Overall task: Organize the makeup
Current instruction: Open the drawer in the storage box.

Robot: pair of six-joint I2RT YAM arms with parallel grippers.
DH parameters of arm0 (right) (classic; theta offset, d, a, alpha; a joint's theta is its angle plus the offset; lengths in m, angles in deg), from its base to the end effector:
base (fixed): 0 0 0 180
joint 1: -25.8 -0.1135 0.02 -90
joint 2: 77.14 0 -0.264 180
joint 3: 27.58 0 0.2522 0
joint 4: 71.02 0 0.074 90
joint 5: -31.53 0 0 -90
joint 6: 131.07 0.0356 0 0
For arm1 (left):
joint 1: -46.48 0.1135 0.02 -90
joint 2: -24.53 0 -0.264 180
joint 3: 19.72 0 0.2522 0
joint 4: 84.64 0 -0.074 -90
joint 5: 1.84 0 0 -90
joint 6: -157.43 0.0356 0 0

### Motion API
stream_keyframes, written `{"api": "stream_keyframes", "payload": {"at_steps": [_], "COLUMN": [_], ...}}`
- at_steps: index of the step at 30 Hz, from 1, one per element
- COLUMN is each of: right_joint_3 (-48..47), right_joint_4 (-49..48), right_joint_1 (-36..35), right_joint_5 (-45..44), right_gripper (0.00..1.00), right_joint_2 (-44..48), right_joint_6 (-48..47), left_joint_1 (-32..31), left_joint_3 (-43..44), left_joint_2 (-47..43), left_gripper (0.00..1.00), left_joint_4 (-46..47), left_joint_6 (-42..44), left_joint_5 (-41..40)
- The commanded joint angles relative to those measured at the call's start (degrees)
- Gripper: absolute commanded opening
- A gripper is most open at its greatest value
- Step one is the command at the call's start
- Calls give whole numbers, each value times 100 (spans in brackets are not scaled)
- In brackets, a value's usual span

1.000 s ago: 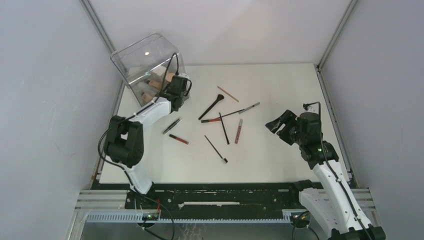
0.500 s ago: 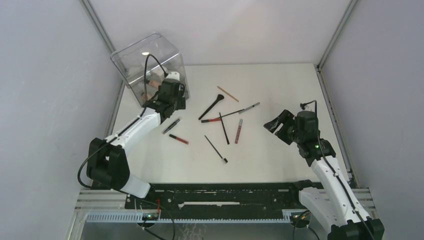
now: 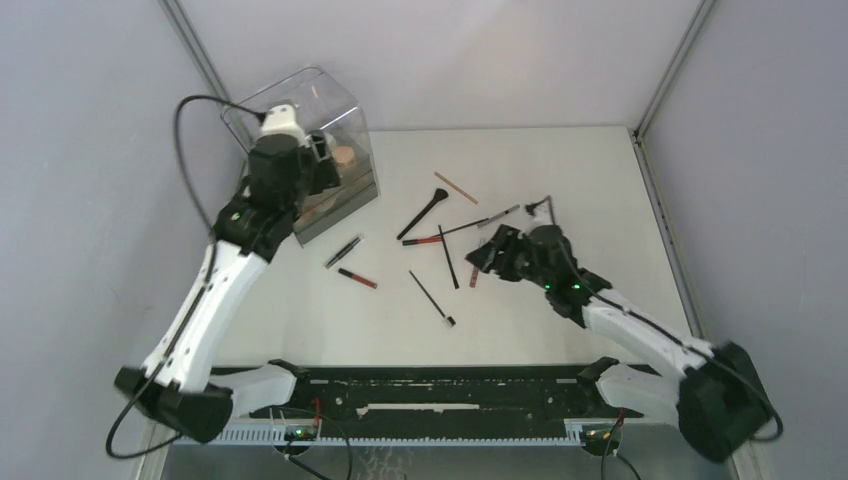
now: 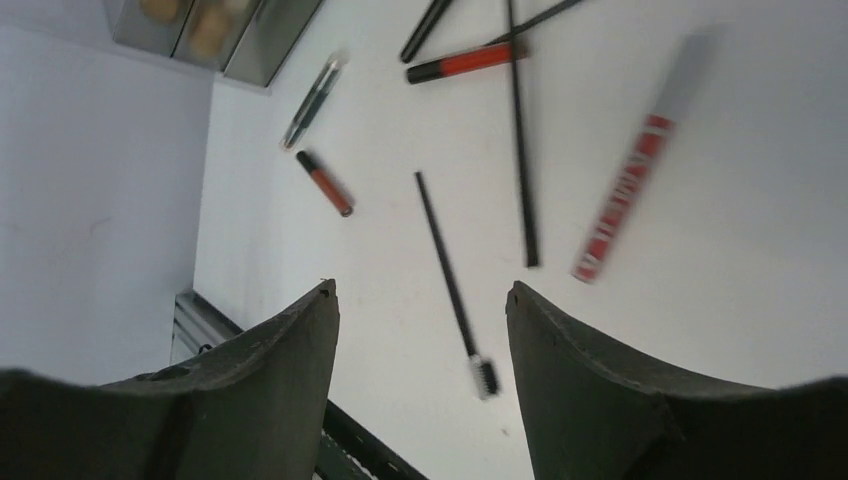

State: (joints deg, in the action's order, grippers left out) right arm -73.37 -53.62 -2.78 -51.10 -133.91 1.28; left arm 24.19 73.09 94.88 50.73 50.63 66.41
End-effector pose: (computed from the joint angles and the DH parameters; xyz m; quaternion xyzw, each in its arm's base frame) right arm 0.1902 0.1088 0.2343 0.0701 0.8549 0.3415 0.3843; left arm 0.2488 -0.0877 0.4181 -0.0661 0.8191 -0.0358 0.5687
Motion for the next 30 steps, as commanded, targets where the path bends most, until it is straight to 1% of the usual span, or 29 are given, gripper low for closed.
{"api": "stream_keyframes", "payload": {"at_steps": [1, 3, 7, 9, 11, 12, 15, 19, 23, 26, 30], "right_joint_3": [-498, -1025, -2288, -2944, -3314, -3525, -4275, -5263, -6810, -7406, -8425], "right_joint_4": [-2323, -2583, -2742, -3021, -3456, -3516, -3276, -2808, -2037, -1818, -1332], "right_joint_1": [-594, -732, -904, -958, -1043, -1104, -1319, -1580, -1581, -1589, -1598], "right_joint_5": [9, 345, 1095, 1506, 1496, 1392, 1047, 666, 648, 529, 642], "right_gripper": [68, 66, 61, 57, 53, 53, 51, 51, 51, 51, 51], "right_joint_2": [-1521, -2366, -4051, -4805, -5401, -5642, -6238, -6916, -7784, -8187, -8790], "right_joint_6": [449, 696, 1368, 1747, 2086, 2145, 2042, 1864, 1751, 1822, 1845], "left_joint_1": [327, 346, 348, 353, 349, 348, 347, 348, 347, 349, 349], "left_joint_3": [-42, -365, -994, -1350, -1748, -1904, -2253, -2358, -2352, -2290, -2271], "left_joint_2": [-987, -1499, -2398, -2798, -3211, -3378, -3759, -3941, -4029, -4107, -4309], "left_gripper": [71, 72, 76, 77, 77, 77, 78, 79, 80, 80, 80], "left_joint_4": [-814, -840, -1047, -1066, -1023, -985, -881, -927, -1076, -1126, -1159], "left_joint_6": [-539, -573, -799, -1090, -1380, -1485, -1646, -1593, -1534, -1365, -1018], "left_joint_5": [72, -4, -274, -42, 156, 214, 306, 597, 518, 620, 565]}}
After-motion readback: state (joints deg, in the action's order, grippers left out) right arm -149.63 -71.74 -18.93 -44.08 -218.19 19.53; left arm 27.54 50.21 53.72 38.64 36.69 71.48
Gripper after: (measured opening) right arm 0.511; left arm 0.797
